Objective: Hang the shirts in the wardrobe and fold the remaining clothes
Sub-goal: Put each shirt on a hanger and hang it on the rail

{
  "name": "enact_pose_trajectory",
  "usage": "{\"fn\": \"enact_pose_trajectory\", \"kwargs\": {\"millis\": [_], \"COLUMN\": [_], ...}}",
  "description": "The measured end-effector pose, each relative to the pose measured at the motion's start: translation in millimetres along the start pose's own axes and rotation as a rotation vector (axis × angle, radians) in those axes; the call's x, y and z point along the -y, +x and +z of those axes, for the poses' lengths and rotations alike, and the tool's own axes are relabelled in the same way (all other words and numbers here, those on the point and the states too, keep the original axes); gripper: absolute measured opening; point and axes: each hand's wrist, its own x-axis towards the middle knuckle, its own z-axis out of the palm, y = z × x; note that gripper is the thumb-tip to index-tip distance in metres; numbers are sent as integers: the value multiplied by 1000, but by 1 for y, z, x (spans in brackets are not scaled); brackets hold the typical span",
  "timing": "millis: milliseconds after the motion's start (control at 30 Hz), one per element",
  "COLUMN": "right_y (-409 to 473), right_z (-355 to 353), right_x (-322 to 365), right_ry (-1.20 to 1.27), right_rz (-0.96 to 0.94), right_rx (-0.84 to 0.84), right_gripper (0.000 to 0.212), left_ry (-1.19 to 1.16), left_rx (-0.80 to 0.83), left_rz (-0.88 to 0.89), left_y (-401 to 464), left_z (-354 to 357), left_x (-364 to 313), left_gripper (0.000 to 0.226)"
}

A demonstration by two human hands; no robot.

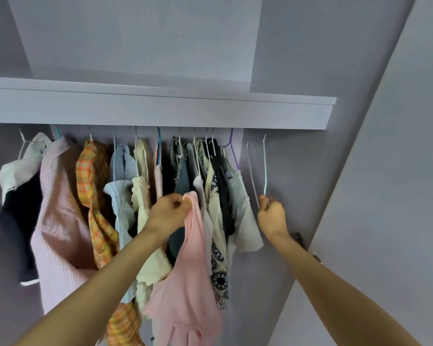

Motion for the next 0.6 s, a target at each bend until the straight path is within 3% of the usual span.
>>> {"fn": "enact_pose_trajectory", "kwargs": {"millis": [100,267,333,467,600], "right_y": [-39,-114,-130,-127,-137], "right_z": [-4,-7,-6,-16,-17], "right_x": [-18,-51,-55,-41,-38], "right_ry": [-6,126,207,466,282], "right_rz": [-3,-36,-31,188,174], "right_rx": [-36,-155,-106,3,-137], "right_gripper": [29,18,16,14,42], "left_ry": [-51,140,141,41,-69], "left_rx": [28,88,79,61,100], "left_rz": [-18,37,54,81,99], "left_y": [-11,-31,-38,-54,-70], "left_z": [1,3,2,0,-5], "left_x": [3,10,11,15,21], "left_gripper": [21,24,22,17,9]}}
